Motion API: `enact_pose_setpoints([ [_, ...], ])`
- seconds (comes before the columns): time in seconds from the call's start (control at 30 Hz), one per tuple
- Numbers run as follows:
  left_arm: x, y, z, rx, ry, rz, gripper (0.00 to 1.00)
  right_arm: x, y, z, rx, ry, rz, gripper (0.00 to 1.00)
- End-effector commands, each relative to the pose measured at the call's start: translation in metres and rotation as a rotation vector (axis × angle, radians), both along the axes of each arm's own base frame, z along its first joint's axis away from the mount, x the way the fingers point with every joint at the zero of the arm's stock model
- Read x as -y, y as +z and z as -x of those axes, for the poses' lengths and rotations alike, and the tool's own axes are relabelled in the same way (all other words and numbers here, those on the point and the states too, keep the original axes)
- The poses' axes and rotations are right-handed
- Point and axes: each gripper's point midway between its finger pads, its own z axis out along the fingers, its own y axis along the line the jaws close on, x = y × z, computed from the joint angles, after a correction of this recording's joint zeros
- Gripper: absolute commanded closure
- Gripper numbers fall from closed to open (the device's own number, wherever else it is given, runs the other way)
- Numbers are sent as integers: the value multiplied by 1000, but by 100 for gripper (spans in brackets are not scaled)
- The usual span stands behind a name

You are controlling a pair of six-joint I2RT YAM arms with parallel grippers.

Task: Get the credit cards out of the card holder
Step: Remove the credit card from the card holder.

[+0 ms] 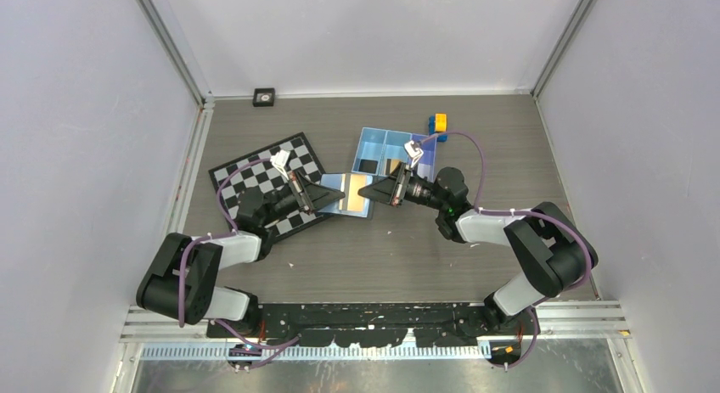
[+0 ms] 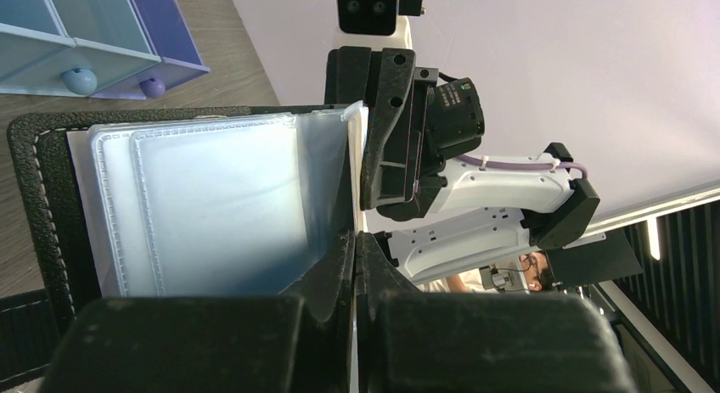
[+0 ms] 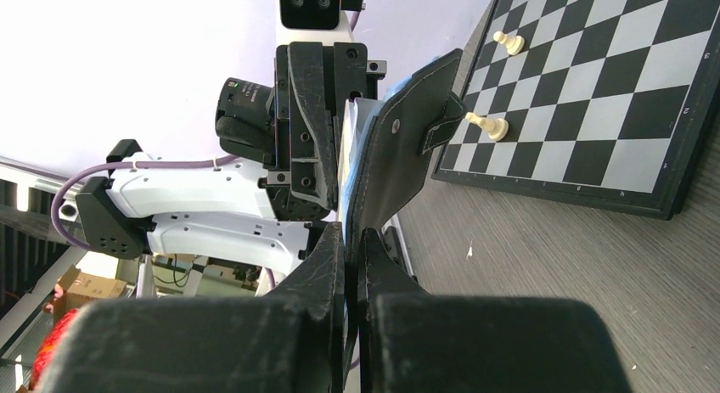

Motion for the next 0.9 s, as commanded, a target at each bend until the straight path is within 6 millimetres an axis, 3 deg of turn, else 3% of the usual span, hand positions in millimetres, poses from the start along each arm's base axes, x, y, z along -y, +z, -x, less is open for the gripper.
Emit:
enact_pose_setpoints([
  [0.0,-11,7,-11,50,66,6,100,2,13,-5,49,-8,-21,100],
  [0.53,-21,-22,-21,-52,150,-135,100,3,14,-4,52,-11,-23,99],
  [0.87,-23,-22,-22,-56,163,-151,100,3,15,-4,54,-10,-27,100],
])
